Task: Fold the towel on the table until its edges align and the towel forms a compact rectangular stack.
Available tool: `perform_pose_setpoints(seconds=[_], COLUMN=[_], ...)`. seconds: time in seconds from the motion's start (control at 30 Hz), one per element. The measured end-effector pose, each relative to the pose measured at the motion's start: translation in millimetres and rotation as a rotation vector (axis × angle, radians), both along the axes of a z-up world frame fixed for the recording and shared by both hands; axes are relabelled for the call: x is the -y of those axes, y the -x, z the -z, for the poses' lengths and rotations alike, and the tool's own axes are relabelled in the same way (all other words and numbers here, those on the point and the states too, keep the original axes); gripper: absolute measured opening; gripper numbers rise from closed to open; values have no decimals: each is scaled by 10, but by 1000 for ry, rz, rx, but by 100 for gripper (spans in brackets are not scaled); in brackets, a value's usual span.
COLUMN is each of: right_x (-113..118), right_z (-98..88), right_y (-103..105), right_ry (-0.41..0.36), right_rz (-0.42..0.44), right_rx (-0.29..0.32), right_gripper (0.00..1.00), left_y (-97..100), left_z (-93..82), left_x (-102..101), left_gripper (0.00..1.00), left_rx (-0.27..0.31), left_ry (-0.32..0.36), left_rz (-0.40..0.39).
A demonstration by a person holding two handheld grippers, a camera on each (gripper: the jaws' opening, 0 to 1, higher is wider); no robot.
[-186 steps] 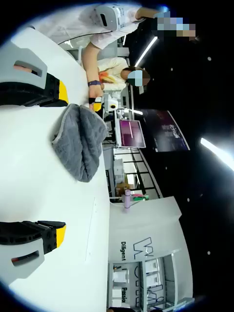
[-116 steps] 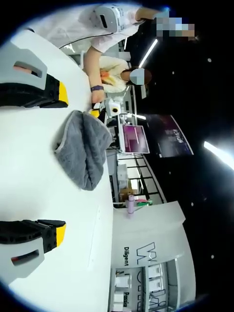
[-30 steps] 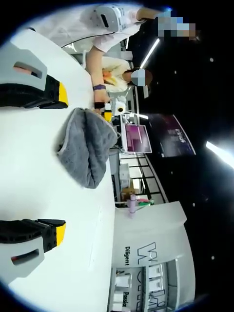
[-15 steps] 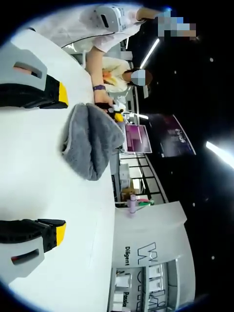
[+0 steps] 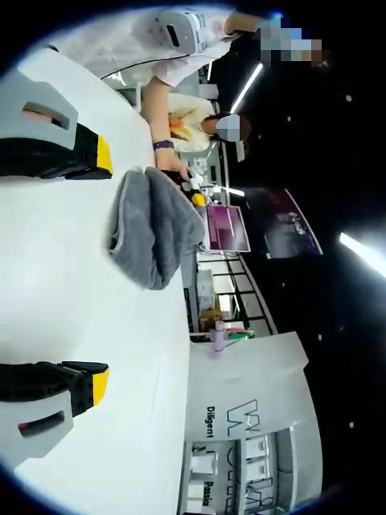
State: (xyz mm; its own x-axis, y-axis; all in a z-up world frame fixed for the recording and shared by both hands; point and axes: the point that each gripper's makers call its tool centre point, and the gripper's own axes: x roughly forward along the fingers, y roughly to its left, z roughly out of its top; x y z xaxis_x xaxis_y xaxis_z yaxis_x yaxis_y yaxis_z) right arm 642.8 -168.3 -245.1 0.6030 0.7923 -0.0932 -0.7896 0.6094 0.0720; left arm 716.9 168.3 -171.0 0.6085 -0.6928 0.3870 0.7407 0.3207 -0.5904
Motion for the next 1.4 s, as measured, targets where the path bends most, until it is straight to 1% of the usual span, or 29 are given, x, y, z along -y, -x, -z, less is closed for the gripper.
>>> perform_pose_setpoints(seconds=[0.2, 0.23, 0.3, 0.33, 0.53, 0.6, 0.67, 0.7, 0.73, 0.77, 0.87, 0.93, 1.0, 1.07, 1.17, 1.23, 1.27, 1.3, 1.4], right_x=[-13, -15, -18, -24, -32, -35, -39, -42, -42, -43, -39, -42, -41, -40, -42, -38, -38, -40, -44], right_z=[-3, -3, -2, -1, -4, -4, -2, -2, -2, -2, -2, 1, 1, 1, 4, 5, 5, 5, 5], right_y=[0, -2, -6, -4, -10, -11, -11, -9, -8, -8, -10, -7, -8, -8, -6, -11, -11, -9, -6], right_ry=[-3, -3, -2, -1, -4, -3, -1, -1, -1, -2, -2, 0, 1, 0, 1, 2, 3, 3, 4], right_rz=[0, 0, 0, 0, 1, 1, 0, 0, 0, 0, 1, 0, -1, -1, -1, -1, -1, -1, -1], right_rx=[0, 0, 0, 0, 0, 0, 0, 0, 0, 0, -1, -1, -1, -1, -2, -3, -3, -3, -3], right_gripper=[96, 96, 96, 96, 96, 96, 96, 96, 96, 96, 96, 96, 96, 96, 96, 96, 96, 96, 96], left_y=[-95, -169, -280, -308, -391, -422, -436, -437, -448, -456, -480, -501, -510, -523, -521, -521, -520, -531, -534], left_z=[13, 22, 107, 138, 186, 234, 277, 288, 314, 354, 439, 501, 552, 583, 653, 742, 775, 829, 899], left_x=[-101, -166, -244, -262, -362, -396, -413, -412, -424, -435, -464, -491, -506, -504, -503, -504, -504, -515, -494], left_gripper=[6, 6, 6, 6, 6, 6, 6, 6, 6, 6, 5, 5, 5, 5, 5, 5, 5, 5, 5], left_rx=[-19, -30, -72, -81, -95, -80, -51, -41, -31, -20, -2, -2, -10, -12, -14, -12, -13, -12, 12], left_ry=[16, 23, 1, -14, -42, -118, -210, -241, -287, -351, -480, -549, -598, -628, -704, -797, -829, -887, -983], left_rz=[-37, -46, -100, -120, -178, -220, -269, -285, -308, -339, -401, -428, -444, -449, -459, -462, -462, -468, -465])
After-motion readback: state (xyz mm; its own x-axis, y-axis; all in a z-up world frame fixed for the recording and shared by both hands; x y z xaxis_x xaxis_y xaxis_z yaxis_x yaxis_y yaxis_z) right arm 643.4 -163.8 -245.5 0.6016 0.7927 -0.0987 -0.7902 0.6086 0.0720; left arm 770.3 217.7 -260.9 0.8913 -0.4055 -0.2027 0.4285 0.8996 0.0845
